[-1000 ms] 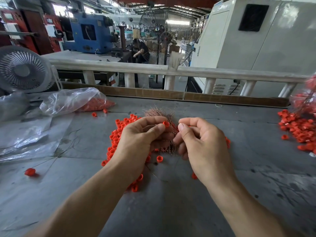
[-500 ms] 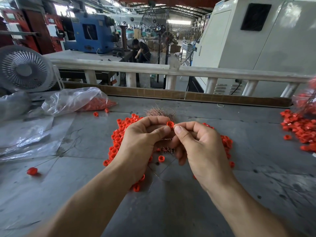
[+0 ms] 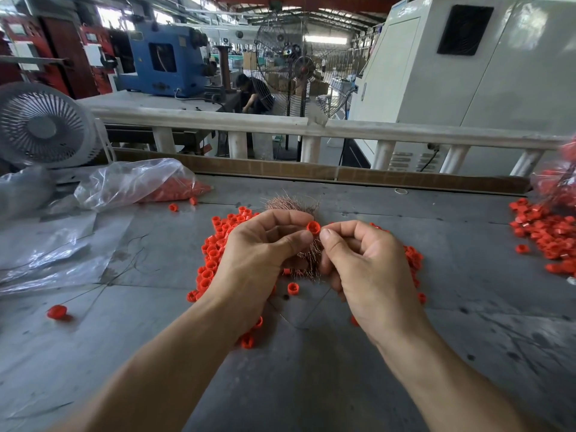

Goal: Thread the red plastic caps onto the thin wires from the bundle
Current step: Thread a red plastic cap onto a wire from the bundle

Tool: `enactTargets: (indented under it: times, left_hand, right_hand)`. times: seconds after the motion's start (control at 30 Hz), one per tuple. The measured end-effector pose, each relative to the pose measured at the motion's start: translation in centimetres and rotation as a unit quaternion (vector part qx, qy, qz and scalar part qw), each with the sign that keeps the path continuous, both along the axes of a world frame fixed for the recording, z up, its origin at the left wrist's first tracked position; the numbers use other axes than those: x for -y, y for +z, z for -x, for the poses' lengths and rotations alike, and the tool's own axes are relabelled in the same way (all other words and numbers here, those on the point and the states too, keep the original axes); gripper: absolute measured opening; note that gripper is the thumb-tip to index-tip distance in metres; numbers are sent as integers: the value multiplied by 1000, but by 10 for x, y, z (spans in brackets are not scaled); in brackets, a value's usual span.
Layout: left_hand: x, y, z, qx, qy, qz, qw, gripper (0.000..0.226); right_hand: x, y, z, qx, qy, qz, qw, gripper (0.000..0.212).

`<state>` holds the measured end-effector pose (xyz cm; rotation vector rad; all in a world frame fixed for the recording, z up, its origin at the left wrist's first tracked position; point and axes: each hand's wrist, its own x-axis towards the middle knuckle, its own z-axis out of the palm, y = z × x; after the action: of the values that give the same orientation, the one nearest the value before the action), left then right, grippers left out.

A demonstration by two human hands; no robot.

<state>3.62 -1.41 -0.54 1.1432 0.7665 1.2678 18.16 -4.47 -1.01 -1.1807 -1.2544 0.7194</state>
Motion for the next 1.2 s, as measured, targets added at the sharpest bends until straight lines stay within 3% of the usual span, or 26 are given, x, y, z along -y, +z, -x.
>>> enactTargets:
  times: [0.13, 0.53, 0.83, 1.2]
  left_hand:
    - [1, 3, 0, -1, 10, 11, 1000, 12]
    - [1, 6, 3, 34, -29, 43, 998, 19]
    - [-3, 7, 10, 7, -47, 54, 997, 12]
    - [-6, 11, 16, -9, -75, 69, 995, 31]
  right_hand:
    - [-2, 0, -2, -7, -6, -11, 1000, 15]
    - [-1, 2, -5, 23, -15, -35, 999, 14]
    - [3, 6, -3, 48, 0, -43, 998, 11]
    - [0, 3, -6, 65, 16, -54, 996, 14]
